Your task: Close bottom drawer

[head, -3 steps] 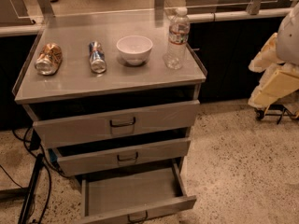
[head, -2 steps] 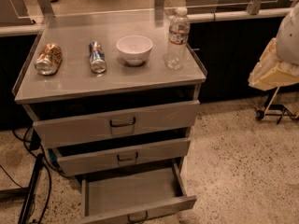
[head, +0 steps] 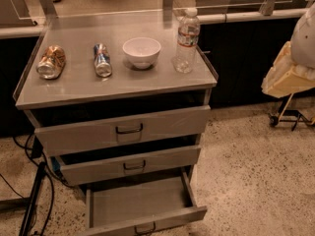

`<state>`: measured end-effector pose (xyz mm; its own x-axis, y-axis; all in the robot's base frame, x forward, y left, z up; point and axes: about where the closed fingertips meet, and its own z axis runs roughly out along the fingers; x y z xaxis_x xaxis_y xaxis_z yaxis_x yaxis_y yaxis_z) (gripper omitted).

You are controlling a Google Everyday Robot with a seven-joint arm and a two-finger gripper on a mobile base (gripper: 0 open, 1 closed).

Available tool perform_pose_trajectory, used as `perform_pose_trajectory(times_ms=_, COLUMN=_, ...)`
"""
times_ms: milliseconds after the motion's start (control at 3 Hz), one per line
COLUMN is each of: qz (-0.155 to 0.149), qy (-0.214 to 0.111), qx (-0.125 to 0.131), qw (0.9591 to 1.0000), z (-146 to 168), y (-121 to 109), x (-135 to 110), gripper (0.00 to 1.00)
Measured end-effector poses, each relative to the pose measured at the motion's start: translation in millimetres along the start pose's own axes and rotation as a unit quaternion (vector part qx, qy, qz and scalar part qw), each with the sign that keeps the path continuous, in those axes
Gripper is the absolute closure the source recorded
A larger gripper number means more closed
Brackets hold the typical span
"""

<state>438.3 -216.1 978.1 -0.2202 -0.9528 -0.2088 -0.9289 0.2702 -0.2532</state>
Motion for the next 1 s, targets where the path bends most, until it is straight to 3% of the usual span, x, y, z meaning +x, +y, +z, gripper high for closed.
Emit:
perform_pose_trajectory(times_ms=333, qz=0.021, qy=-0.011, qx=-0.011, qw=0.9997, z=19, y=13, x=0, gripper=1.00)
perform_pose_trajectory(times_ms=1000, qz=0.085, qy=-0.001, qx=-0.060, qw=0.9946, z=114, y=51, x=6, gripper=1.00)
